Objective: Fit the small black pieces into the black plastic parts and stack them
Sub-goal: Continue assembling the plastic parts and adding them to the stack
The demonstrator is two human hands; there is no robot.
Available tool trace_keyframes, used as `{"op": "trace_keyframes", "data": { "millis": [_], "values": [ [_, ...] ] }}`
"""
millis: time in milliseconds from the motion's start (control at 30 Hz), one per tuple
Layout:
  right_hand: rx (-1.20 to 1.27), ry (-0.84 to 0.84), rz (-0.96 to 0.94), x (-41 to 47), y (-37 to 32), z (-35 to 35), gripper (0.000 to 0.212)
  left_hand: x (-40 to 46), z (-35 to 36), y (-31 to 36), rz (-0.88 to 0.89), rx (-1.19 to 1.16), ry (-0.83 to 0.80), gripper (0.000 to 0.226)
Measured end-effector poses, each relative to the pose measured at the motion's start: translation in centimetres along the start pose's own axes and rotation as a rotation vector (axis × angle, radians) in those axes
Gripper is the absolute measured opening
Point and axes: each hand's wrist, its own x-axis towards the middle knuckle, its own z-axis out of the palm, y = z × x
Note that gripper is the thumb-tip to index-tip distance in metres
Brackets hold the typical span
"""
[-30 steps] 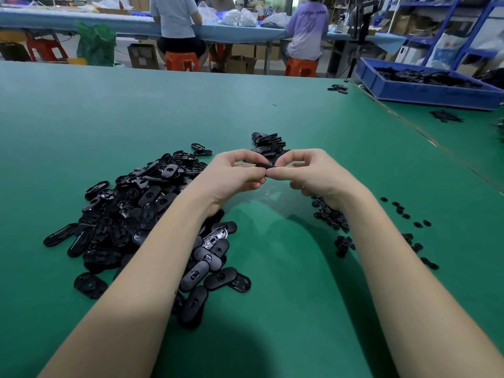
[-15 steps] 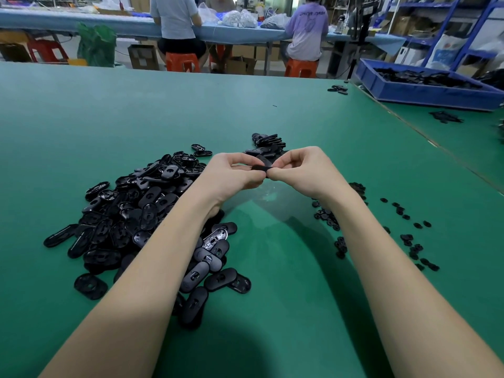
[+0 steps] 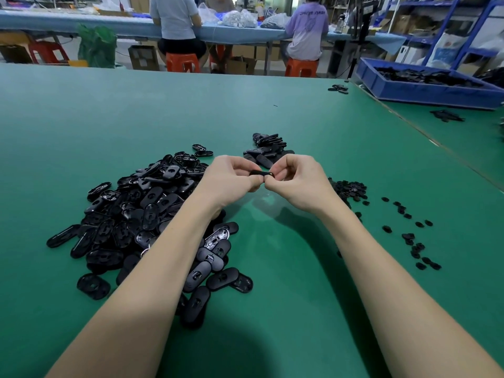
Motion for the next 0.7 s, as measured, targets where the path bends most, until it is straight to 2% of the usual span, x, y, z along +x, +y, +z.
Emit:
{"op": "trace_keyframes", "data": {
  "millis": [167, 300, 400, 500, 633, 700],
  "values": [
    [-0.037, -0.053, -0.024, -0.1, 0.0, -0.7, 0.014, 0.0, 0.5, -0.4, 0.024, -0.026, 0.009, 0.014],
    [-0.166, -0.029, -0.218, 0.8, -1.5, -2.3, 0.024, 0.5, 0.1, 0.5, 0.059, -0.280, 0.045, 0.017],
    [-0.292, 0.034, -0.233, 1.0, -1.5, -2.0, 0.021, 0.6, -0.3, 0.6, 0.033, -0.400, -0.017, 0.013],
    [-0.283, 0.058, -0.177, 0.8, -0.4, -1.1, 0.018, 0.7, -0.2, 0.2, -0.013, -0.352, 0.009, 0.012],
    [-0.306, 0.107, -0.004, 0.9, 1.5, -1.0, 0.014, 1.3, -1.0, -0.4, 0.002, -0.097, 0.105, 0.016],
    [-0.312, 0.161, 0.059, 1.2, 2.1, -1.1, 0.014, 1.4, -1.3, -0.5, 0.006, -0.087, 0.092, 0.014]
  ]
}}
